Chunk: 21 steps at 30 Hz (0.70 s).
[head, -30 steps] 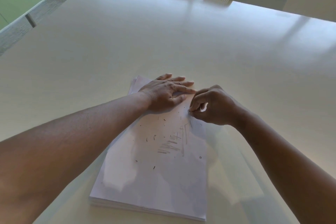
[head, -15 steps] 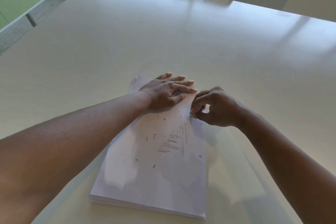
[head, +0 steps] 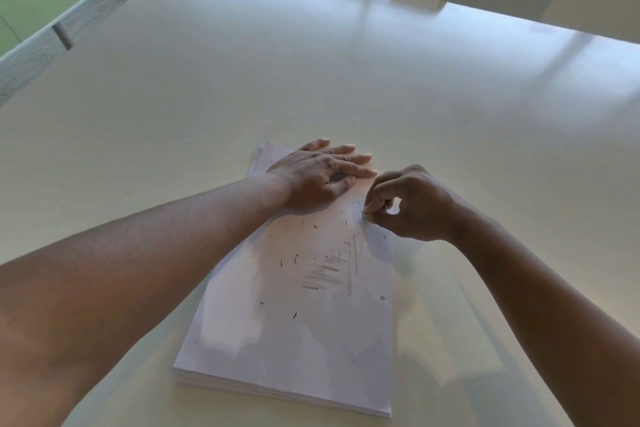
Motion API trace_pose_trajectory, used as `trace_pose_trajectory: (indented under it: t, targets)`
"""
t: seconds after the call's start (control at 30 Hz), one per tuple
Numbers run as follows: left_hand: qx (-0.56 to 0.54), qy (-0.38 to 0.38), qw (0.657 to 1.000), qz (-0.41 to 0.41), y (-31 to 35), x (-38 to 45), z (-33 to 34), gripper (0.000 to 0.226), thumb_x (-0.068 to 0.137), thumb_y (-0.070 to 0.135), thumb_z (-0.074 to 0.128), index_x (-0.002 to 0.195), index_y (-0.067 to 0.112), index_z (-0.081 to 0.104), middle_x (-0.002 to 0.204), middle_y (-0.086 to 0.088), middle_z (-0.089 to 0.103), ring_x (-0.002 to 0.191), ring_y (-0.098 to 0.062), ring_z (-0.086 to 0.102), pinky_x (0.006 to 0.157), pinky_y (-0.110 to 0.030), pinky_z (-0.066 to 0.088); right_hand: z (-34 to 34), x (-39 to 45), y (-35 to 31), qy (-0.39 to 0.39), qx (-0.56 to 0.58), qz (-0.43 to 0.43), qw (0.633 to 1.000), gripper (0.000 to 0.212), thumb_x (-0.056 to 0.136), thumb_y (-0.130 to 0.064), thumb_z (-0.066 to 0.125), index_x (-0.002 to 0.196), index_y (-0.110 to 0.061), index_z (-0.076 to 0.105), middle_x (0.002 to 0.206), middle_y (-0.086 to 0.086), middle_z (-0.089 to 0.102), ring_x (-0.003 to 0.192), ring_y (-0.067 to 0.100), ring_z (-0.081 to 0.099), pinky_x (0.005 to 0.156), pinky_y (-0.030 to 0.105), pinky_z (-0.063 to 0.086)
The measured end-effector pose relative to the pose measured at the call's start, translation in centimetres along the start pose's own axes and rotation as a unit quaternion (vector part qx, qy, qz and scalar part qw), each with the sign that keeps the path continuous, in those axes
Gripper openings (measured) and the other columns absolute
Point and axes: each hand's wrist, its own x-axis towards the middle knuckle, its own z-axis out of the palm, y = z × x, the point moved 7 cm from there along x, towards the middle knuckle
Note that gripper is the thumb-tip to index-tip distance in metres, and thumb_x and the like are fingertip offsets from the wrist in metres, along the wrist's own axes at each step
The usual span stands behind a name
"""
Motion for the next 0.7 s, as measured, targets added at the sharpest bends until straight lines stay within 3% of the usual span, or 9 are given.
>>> trace_pose_trajectory:
  t: [0.27, 0.4, 0.53, 0.7]
  targets:
    - [0.003, 0.008, 1.0, 0.004, -0.1, -0.1, 0.1, 0.046, 0.111, 0.033, 0.028, 0.155, 0.041, 0.041, 0.165, 0.023, 0.024, 0.155, 0.003, 0.008, 0.128, -0.033, 0.0, 0.3, 1.8, 0.4, 0.109, -0.036, -0.009, 0.993, 0.011, 0.073, 0.001, 0.08, 0.074, -0.008, 0.075, 0.078, 0.003, 0.073, 0.065, 0.019, 0.064, 0.063, 0.025, 0.053]
    - [0.006, 0.002, 1.0, 0.006, -0.2, 0.1, 0.3, 0.046, 0.11, 0.031, 0.026, 0.152, 0.041, 0.044, 0.165, 0.024, 0.024, 0.155, 0.003, 0.009, 0.129, -0.036, 0.002, 0.2, 1.6, 0.4, 0.054, -0.009, -0.013, 0.998, 0.01, 0.074, -0.001, 0.081, 0.074, -0.009, 0.076, 0.077, 0.002, 0.072, 0.065, 0.017, 0.064, 0.065, 0.013, 0.049]
    - [-0.002, 0.003, 1.0, 0.009, -0.1, 0.0, 0.2, 0.047, 0.11, 0.029, 0.027, 0.153, 0.044, 0.042, 0.165, 0.024, 0.025, 0.155, 0.003, 0.01, 0.128, -0.035, 0.0, 0.2, 1.7, 0.3, -0.005, -0.025, -0.022, 0.999, 0.01, 0.074, -0.003, 0.082, 0.074, -0.012, 0.077, 0.075, -0.002, 0.071, 0.064, 0.013, 0.063, 0.064, 0.027, 0.052]
    - [-0.003, 0.014, 1.0, 0.014, 0.0, -0.1, 0.1, 0.045, 0.111, 0.029, 0.026, 0.146, 0.04, 0.051, 0.165, 0.022, 0.027, 0.155, 0.002, 0.01, 0.128, -0.035, 0.002, 0.2, 2.3, 0.4, 0.093, -0.049, -0.013, 0.994, 0.014, 0.072, 0.004, 0.079, 0.072, -0.009, 0.075, 0.075, 0.0, 0.073, 0.066, 0.019, 0.064, 0.064, 0.024, 0.051]
